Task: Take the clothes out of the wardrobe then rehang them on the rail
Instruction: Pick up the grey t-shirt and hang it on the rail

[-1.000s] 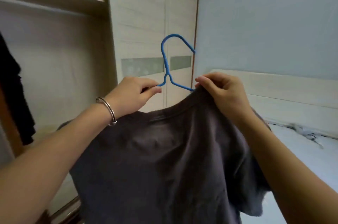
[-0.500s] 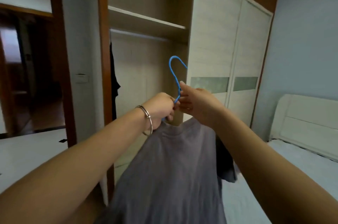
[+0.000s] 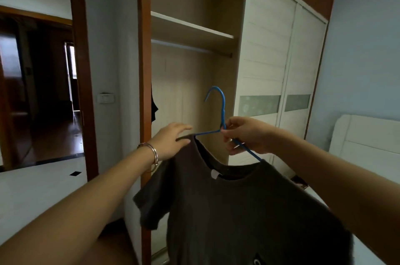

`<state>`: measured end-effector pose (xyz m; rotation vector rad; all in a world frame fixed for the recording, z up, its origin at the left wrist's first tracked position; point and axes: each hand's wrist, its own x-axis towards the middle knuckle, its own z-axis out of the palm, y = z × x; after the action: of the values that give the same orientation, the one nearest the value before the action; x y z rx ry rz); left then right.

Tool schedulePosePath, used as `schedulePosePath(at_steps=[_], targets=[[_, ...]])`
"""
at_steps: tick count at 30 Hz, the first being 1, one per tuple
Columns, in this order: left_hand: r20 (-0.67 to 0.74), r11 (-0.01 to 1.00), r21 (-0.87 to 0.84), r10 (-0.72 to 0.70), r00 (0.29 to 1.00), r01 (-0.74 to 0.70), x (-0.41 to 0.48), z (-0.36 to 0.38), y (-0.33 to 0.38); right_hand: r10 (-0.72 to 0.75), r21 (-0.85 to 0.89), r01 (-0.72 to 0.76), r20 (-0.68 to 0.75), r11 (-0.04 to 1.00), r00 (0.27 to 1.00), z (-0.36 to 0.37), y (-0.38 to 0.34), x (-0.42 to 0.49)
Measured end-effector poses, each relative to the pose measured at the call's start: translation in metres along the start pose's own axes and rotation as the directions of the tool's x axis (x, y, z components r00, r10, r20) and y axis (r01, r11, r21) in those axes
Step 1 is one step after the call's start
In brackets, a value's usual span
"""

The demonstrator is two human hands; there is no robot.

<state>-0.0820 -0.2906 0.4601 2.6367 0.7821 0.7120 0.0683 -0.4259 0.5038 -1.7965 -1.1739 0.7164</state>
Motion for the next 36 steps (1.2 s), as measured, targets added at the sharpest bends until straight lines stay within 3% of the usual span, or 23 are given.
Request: schedulePosePath(at_steps=[3,6,8,15,18,20,25,32,36], targets=[[0.014,0.995,-0.066,0.08,0.997,-0.079,0.004,0.004,-0.011,-0.116,-0.102,0.12,0.04,0.988,0.992,-0.004,-0.006,0.007],[-0.14,0.981,-0.149,0.102,0.985,-0.122,0.012,-0.005,-0.01,-0.25,-0.075,0.25,0.01,0.965,0.968,-0.005,-0.012,0.018],[-0.19,0.986,-0.095,0.117,0.975,-0.137,0.017,-0.016,-0.015,-0.3,-0.096,0.296,-0.031,0.95,0.953,-0.006,-0.016,0.026],[-0.078,0.999,-0.051,0.001,0.997,-0.005,0.028,-0.061,-0.034,-0.523,-0.133,0.506,-0.174,0.852,0.834,-0.019,-0.026,0.064],[-0.114,0.976,-0.209,-0.087,0.99,0.061,0.033,-0.066,-0.042,-0.6,-0.169,0.578,-0.146,0.798,0.786,-0.018,-0.03,0.085],[-0.161,0.943,-0.314,-0.169,0.972,0.112,0.037,-0.067,-0.048,-0.612,-0.184,0.591,-0.083,0.785,0.787,-0.011,-0.032,0.099],[-0.269,0.965,-0.228,-0.194,0.943,0.133,0.054,-0.076,-0.076,-0.602,-0.182,0.594,0.018,0.783,0.798,0.013,-0.046,0.137],[-0.105,0.983,-0.138,-0.133,0.986,0.118,0.091,-0.097,-0.156,-0.582,-0.19,0.568,-0.022,0.801,0.813,0.085,-0.075,0.221],[-0.019,0.986,-0.164,0.0,1.0,-0.003,0.129,-0.104,-0.197,-0.554,-0.198,0.543,0.0,0.816,0.833,0.129,-0.096,0.268]])
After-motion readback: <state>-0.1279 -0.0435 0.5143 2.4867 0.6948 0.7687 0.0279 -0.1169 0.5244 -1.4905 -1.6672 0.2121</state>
